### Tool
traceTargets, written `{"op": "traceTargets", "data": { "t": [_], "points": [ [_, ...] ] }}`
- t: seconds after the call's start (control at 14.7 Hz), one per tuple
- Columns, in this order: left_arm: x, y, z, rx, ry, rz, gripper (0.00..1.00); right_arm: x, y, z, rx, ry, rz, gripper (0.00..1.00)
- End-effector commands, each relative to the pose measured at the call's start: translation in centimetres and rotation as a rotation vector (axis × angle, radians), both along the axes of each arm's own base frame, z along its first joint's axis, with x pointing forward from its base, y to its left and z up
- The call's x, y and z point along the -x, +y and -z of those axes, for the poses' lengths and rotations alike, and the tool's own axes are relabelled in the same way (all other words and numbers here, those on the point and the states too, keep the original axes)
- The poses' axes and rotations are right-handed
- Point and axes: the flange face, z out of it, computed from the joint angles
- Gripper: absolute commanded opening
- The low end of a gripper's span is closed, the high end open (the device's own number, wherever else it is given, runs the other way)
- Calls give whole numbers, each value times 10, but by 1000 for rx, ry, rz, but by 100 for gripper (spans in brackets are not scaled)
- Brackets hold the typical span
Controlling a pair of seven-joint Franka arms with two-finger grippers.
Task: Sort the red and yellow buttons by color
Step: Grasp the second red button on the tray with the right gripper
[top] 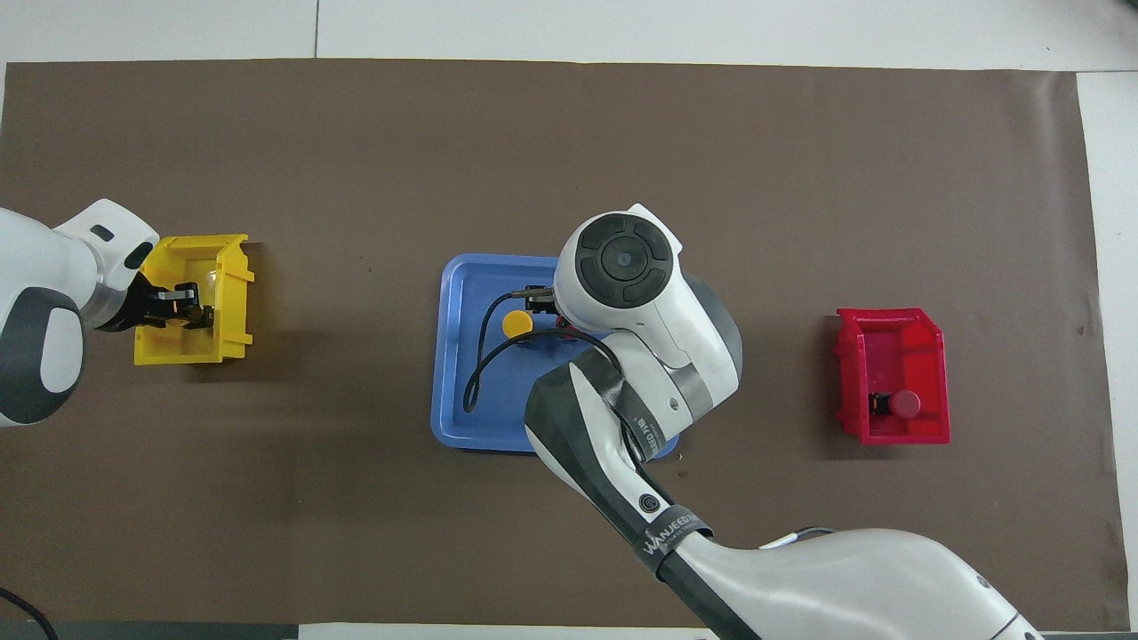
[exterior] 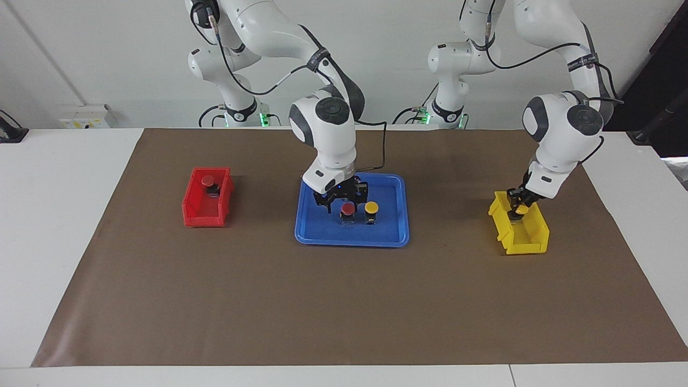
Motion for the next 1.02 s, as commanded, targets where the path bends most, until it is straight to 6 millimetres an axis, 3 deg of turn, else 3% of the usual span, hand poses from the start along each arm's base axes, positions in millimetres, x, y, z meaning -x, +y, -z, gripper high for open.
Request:
{"op": "traceTargets", "data": {
  "t": [0.0, 0.14, 0.34, 0.61, 0.89, 0.95],
  "points": [
    [5, 3, 4, -11, -18, 34, 2, 10, 9, 7, -2, 4, 22, 77],
    [6, 6, 5, -11, -13, 47, 8, 13, 7, 17, -11, -9, 25, 77],
    [3, 11, 2, -11, -10, 80, 65, 19, 8, 29, -12, -12, 24, 75],
    [-10, 16, -34, -19, 16, 92, 100, 19, 7, 35, -10, -8, 24, 72],
    [-11, 3, -113, -14, 38, 105, 100, 24, 15, 44, -16, -18, 16, 66],
    [-8, -5, -132, -14, 29, 115, 100, 24, 15, 44, -14, -20, 13, 58]
  ]
}}
